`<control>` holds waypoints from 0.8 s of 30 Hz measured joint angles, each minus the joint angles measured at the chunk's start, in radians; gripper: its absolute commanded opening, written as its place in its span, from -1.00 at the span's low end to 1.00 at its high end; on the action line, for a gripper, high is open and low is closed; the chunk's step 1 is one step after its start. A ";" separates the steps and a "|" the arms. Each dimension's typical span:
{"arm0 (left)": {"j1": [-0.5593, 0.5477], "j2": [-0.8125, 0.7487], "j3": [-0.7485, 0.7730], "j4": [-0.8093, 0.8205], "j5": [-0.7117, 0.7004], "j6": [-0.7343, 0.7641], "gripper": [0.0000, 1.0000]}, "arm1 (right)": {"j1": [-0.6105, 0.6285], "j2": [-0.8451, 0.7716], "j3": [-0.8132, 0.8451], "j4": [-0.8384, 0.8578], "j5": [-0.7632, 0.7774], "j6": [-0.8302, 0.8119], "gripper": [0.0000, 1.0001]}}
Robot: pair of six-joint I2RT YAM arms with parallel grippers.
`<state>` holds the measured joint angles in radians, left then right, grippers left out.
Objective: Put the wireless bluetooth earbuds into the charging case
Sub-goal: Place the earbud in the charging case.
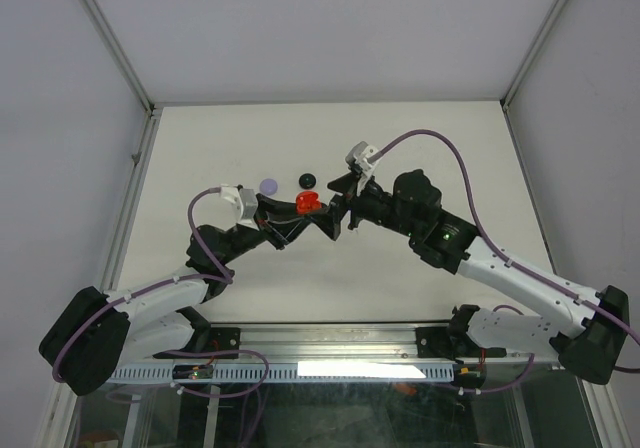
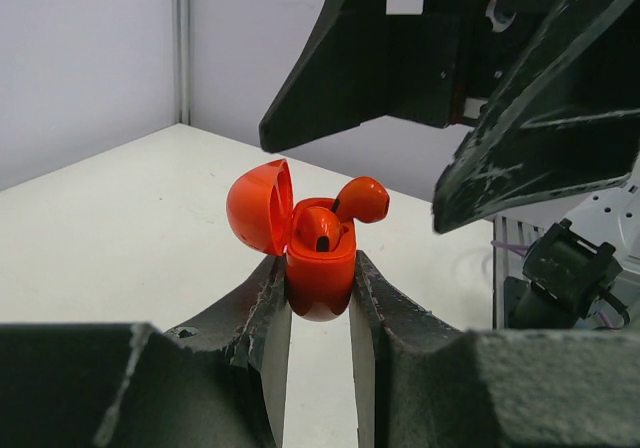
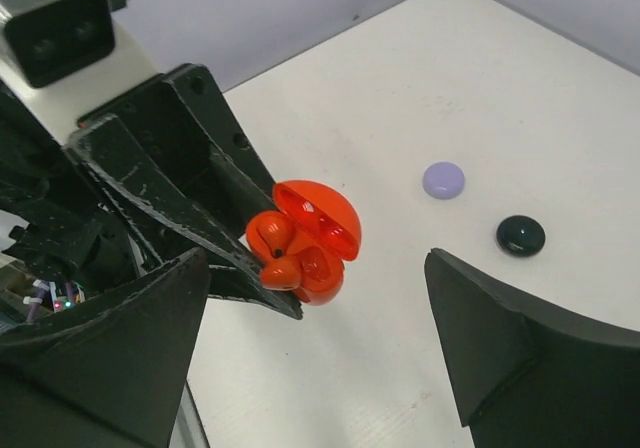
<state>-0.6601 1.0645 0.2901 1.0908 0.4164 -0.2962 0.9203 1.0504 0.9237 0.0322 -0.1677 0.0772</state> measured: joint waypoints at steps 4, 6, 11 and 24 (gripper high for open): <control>0.000 0.000 0.000 0.019 0.000 -0.003 -1.00 | 0.000 0.010 0.004 -0.034 0.029 0.002 0.84; 0.000 0.000 0.000 0.026 0.001 -0.006 -1.00 | 0.000 0.009 0.004 -0.039 0.045 0.000 0.84; 0.000 -0.001 -0.005 0.058 0.004 -0.012 -1.00 | 0.000 -0.006 0.004 -0.066 0.092 -0.018 0.85; 0.000 -0.003 -0.029 0.116 0.091 -0.033 -1.00 | -0.057 -0.044 0.004 -0.140 0.093 -0.058 0.86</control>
<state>-0.6601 1.0618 0.2607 1.2072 0.5072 -0.3294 0.8635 1.0065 0.9276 -0.1078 -0.0742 0.0196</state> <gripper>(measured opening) 0.257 0.930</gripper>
